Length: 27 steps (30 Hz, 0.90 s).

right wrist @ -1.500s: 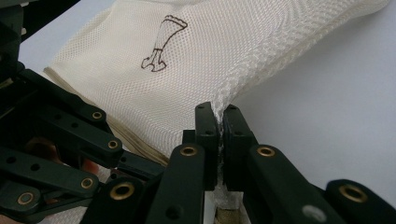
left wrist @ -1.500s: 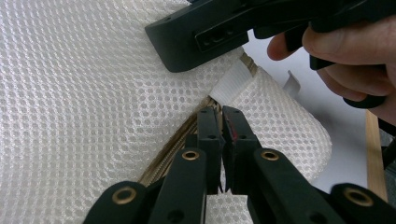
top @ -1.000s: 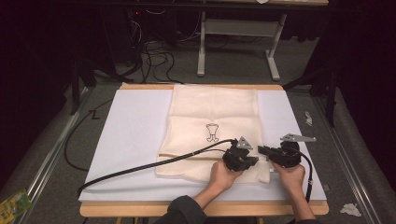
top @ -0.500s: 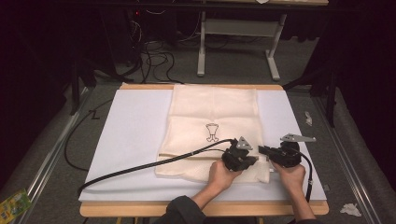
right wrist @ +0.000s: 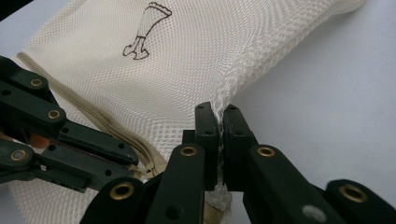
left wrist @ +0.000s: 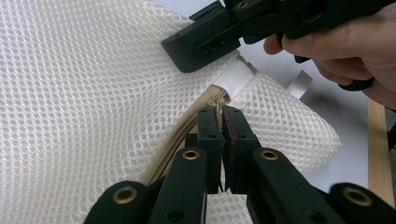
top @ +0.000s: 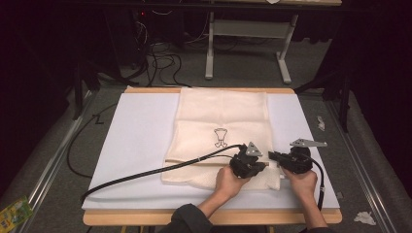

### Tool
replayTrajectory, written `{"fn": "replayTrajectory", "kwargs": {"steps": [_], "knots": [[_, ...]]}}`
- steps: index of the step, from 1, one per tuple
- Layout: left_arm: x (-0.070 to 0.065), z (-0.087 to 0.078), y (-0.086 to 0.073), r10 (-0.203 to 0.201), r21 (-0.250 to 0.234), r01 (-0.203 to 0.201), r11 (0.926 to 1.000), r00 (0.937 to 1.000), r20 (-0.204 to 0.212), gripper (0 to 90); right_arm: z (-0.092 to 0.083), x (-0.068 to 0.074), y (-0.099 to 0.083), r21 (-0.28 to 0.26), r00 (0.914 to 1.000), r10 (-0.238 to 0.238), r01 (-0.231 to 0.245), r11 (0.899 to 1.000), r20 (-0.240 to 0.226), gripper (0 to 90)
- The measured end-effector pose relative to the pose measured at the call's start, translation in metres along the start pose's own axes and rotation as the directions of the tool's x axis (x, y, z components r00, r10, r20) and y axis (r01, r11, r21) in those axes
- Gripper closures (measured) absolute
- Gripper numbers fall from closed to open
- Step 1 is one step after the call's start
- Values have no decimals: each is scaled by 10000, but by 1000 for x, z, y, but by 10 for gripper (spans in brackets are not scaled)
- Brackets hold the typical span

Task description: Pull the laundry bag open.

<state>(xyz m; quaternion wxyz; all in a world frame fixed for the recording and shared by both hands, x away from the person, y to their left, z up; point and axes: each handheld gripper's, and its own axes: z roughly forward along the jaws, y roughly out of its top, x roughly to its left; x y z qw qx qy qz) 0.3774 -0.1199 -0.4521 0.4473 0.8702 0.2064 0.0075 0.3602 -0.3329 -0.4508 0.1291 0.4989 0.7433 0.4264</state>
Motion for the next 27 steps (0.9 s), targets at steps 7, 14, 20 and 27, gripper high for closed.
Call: {"fn": "replayTrajectory", "kwargs": {"steps": [7, 14, 20, 27], "knots": [[0, 0, 0, -114, -15, 114, 9999, 9999, -28, 873, 1, 0, 1, 15, 10000, -38, 38, 10000, 37, 883], [-2, -6, 2, 68, -33, -68, 10000, 9999, -91, 873, -1, 4, 5, 91, 9998, -182, 181, 9998, 86, 883], [-1, -8, 2, 65, 7, -65, 10000, 9999, -96, 873, 1, 4, 4, 170, 9997, -233, 231, 9996, 113, 883], [1, -7, 1, -1, 86, 3, 10000, 9998, -189, 873, 2, 2, 4, 201, 9998, -185, 182, 9996, 126, 883]]}}
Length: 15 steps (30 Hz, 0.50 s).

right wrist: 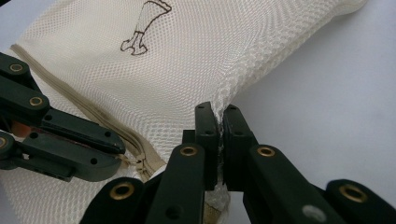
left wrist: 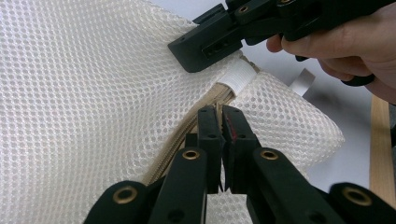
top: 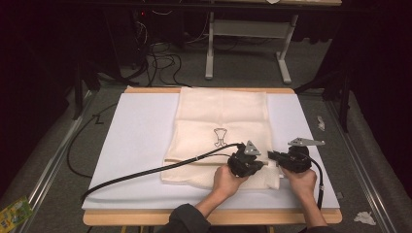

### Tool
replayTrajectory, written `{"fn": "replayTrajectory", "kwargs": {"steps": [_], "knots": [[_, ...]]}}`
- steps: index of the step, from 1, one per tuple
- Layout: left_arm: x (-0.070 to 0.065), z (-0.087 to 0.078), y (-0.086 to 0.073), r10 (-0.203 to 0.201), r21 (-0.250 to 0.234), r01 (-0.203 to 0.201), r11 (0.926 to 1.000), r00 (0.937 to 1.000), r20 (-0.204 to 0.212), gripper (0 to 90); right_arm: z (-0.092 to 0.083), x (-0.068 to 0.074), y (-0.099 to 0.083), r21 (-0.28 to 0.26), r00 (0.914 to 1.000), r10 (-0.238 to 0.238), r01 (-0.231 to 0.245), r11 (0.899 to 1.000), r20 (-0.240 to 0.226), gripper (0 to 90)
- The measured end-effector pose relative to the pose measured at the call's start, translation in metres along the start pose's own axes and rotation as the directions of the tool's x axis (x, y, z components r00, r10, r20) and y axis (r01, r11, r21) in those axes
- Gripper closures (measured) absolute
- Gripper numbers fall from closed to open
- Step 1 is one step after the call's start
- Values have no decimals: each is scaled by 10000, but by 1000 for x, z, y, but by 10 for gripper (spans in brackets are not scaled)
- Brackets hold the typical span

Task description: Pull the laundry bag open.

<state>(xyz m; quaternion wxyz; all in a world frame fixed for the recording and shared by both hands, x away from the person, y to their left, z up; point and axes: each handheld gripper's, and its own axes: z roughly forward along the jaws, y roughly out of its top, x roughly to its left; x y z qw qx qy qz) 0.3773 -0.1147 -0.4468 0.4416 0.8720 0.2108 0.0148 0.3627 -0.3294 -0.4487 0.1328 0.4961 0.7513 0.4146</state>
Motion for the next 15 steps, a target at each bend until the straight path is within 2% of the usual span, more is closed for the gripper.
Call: {"fn": "replayTrajectory", "kwargs": {"steps": [5, 7, 9, 11, 15], "knots": [[0, -2, 0, 120, 16, -120, 9999, 9999, -64, 873, 0, 1, 1, 1, 10000, -42, 42, 10000, 12, 883], [1, -1, -1, 81, -5, -81, 10000, 10000, -16, 873, 1, 1, 1, 31, 10000, -36, 35, 10000, 28, 883], [4, -2, -3, -181, -135, 183, 9997, 9997, 140, 873, 2, 0, 0, 28, 10000, -28, 28, 10000, -7, 883], [4, -2, -4, -202, -90, 203, 9998, 9997, 113, 873, 2, 1, 0, 49, 10000, -15, 15, 10000, 2, 883], [2, -4, -4, 20, -99, -21, 9999, 10000, -73, 873, 3, 4, 1, 80, 9998, -183, 182, 9998, 126, 884]]}}
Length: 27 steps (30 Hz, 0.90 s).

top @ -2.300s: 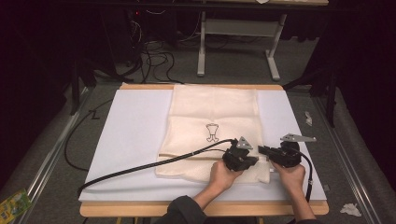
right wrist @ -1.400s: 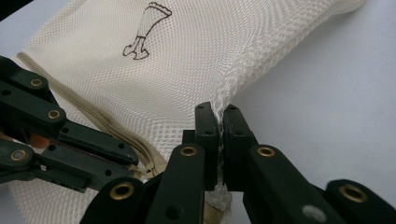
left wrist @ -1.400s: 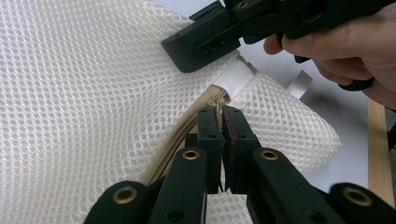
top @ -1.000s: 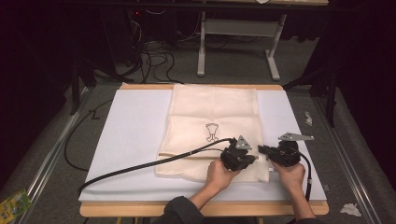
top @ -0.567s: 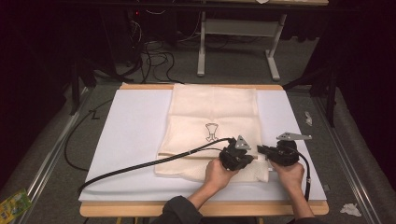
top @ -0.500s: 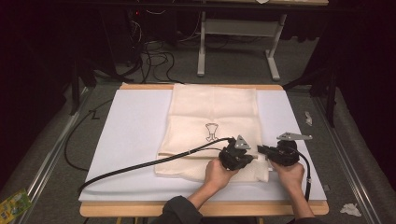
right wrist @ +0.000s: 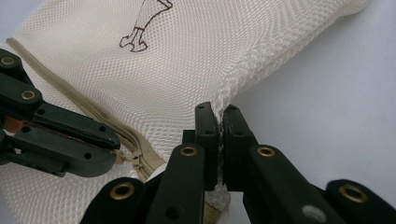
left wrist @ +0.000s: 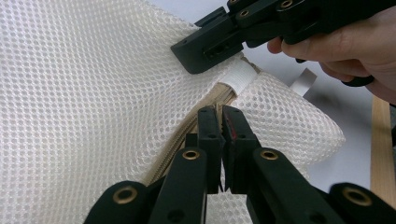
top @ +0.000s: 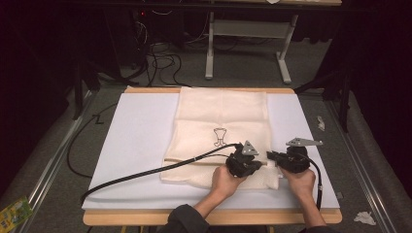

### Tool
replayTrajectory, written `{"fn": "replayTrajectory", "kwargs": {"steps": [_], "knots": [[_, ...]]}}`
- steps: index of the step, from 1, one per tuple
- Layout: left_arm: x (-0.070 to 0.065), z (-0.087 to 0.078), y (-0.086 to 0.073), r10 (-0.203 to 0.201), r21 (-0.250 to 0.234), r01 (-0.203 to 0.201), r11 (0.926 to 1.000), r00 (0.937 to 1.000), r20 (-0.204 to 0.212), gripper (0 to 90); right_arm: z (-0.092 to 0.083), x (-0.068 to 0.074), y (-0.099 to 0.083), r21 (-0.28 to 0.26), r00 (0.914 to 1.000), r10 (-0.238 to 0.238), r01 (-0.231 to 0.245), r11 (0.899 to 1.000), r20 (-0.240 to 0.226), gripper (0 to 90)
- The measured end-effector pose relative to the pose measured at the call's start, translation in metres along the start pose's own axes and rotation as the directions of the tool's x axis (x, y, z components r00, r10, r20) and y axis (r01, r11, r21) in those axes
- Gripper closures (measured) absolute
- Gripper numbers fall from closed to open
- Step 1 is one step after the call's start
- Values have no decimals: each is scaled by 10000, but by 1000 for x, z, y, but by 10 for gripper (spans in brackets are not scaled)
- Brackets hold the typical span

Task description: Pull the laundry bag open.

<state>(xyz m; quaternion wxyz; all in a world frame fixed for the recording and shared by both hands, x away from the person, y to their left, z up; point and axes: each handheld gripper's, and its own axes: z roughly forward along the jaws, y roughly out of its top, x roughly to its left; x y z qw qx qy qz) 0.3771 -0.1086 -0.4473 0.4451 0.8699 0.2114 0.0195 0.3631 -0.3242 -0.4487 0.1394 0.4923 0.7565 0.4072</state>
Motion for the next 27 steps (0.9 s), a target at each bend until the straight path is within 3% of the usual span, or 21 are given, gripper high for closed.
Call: {"fn": "replayTrajectory", "kwargs": {"steps": [5, 13, 16, 27], "knots": [[2, -1, -2, -147, -57, 147, 9999, 9999, 68, 873, 1, 0, 0, 51, 10000, -2, 2, 10000, 3, 883], [3, -3, -2, -14, -37, 13, 10000, 10000, -68, 872, 3, 3, 0, 36, 9997, -230, 229, 9997, 114, 883], [7, -3, -6, -292, -29, 291, 9996, 9995, -79, 873, 3, 1, -1, 74, 9999, -54, 53, 10000, 155, 884], [11, -11, -8, -157, 89, 160, 9998, 9993, -341, 873, 4, 0, -3, -16, 9998, -72, 72, 10000, 183, 883]]}}
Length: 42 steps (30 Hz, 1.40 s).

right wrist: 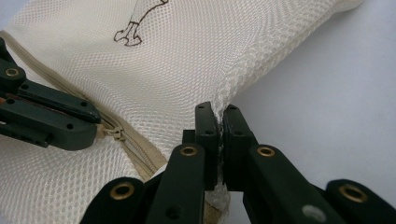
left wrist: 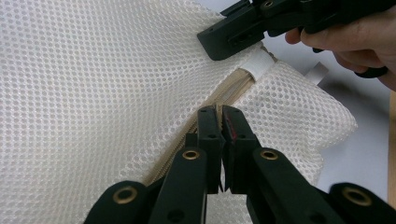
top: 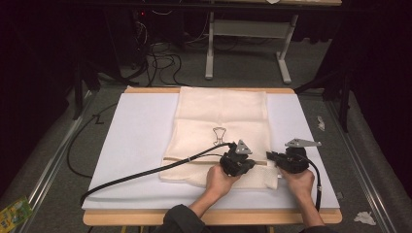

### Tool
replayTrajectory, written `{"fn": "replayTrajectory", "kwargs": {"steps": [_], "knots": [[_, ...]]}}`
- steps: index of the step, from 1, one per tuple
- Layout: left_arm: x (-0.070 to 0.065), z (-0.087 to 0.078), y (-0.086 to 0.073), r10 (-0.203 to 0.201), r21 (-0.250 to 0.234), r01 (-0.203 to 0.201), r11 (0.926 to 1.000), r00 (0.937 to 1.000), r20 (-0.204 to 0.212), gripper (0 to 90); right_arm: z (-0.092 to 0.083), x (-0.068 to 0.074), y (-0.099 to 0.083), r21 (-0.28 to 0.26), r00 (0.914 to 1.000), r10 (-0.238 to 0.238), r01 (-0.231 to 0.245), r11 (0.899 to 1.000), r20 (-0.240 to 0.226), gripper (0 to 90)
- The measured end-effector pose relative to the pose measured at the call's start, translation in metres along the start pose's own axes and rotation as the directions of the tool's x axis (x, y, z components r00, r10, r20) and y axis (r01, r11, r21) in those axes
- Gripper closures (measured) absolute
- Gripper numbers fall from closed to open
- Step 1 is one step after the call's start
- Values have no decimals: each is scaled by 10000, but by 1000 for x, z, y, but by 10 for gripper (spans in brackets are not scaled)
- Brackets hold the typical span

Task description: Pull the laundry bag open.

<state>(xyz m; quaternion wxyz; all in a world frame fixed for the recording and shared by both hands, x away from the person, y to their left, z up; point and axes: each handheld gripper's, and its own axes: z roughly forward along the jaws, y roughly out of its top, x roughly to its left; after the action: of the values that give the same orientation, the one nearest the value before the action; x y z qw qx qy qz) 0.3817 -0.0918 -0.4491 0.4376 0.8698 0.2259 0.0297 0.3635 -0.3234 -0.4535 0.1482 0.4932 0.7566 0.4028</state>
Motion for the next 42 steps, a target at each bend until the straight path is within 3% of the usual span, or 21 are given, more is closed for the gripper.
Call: {"fn": "replayTrajectory", "kwargs": {"steps": [10, 42], "knots": [[10, -11, -7, -185, -122, 184, 9998, 9997, -138, 873, 2, -1, 2, 62, 9999, -12, 11, 10000, 129, 884], [18, -23, -15, -365, -251, 356, 9991, 9987, -355, 873, 8, 0, 7, 184, 9993, -162, 156, 9997, 333, 884]]}}
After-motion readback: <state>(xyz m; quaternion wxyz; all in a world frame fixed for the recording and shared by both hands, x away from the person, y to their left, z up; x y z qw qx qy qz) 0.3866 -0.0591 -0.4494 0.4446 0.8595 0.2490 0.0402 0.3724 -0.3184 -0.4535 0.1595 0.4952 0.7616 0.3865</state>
